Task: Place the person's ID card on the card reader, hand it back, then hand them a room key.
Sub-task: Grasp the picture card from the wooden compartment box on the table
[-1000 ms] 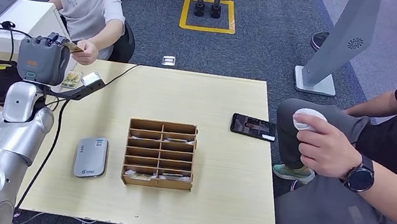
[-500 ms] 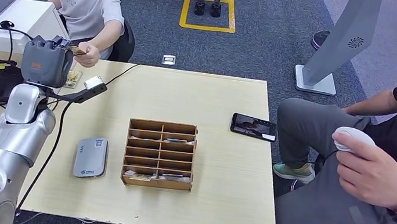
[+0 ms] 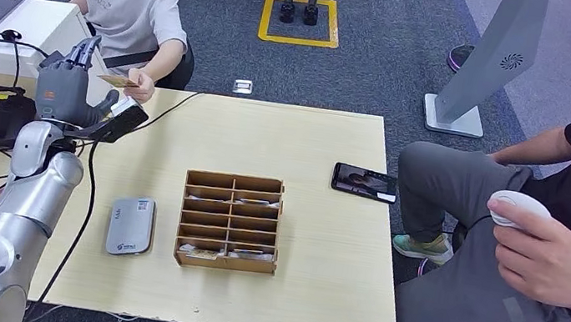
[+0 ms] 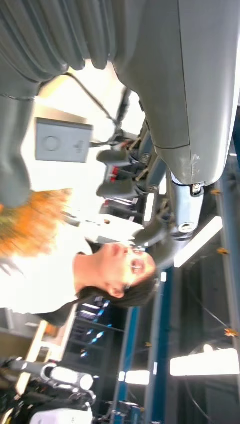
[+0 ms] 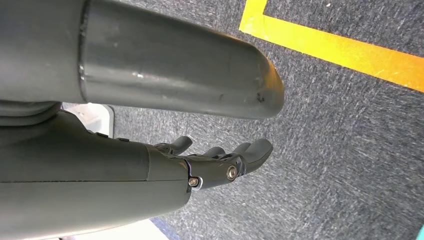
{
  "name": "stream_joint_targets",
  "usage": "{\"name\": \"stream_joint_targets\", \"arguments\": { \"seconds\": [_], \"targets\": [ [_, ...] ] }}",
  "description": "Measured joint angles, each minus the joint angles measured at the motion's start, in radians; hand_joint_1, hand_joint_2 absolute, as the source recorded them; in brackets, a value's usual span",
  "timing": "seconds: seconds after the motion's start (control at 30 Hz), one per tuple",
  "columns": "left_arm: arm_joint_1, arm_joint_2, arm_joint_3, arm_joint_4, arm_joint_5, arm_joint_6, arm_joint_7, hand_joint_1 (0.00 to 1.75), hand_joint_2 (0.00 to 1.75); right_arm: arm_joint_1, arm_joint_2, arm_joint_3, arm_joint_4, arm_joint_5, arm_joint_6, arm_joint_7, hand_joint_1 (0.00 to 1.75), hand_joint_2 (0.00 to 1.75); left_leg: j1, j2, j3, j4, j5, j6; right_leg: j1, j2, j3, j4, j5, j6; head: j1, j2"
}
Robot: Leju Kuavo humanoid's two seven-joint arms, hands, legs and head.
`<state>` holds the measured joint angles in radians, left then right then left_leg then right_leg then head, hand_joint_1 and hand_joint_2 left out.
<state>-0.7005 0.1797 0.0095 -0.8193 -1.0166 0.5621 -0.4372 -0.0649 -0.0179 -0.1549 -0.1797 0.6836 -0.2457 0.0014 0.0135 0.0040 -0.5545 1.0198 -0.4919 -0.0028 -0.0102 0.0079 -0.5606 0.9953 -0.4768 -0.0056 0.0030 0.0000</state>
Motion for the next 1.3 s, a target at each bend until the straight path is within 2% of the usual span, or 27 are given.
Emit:
{"name": "stream_joint_targets", "arguments": {
  "seconds": [1.3],
  "targets": [
    [0.006,-0.007,0.0,0.0,0.012,-0.013,0.0,0.0,1.75,0.002,0.0,-0.022,0.0,0.0,0.0,0.0,0.0,0.0,0.0,0.0,0.0,0.0,0.0,0.0,0.0,0.0,0.0,0.0,0.0,0.0,0.0,0.0]
  ]
}}
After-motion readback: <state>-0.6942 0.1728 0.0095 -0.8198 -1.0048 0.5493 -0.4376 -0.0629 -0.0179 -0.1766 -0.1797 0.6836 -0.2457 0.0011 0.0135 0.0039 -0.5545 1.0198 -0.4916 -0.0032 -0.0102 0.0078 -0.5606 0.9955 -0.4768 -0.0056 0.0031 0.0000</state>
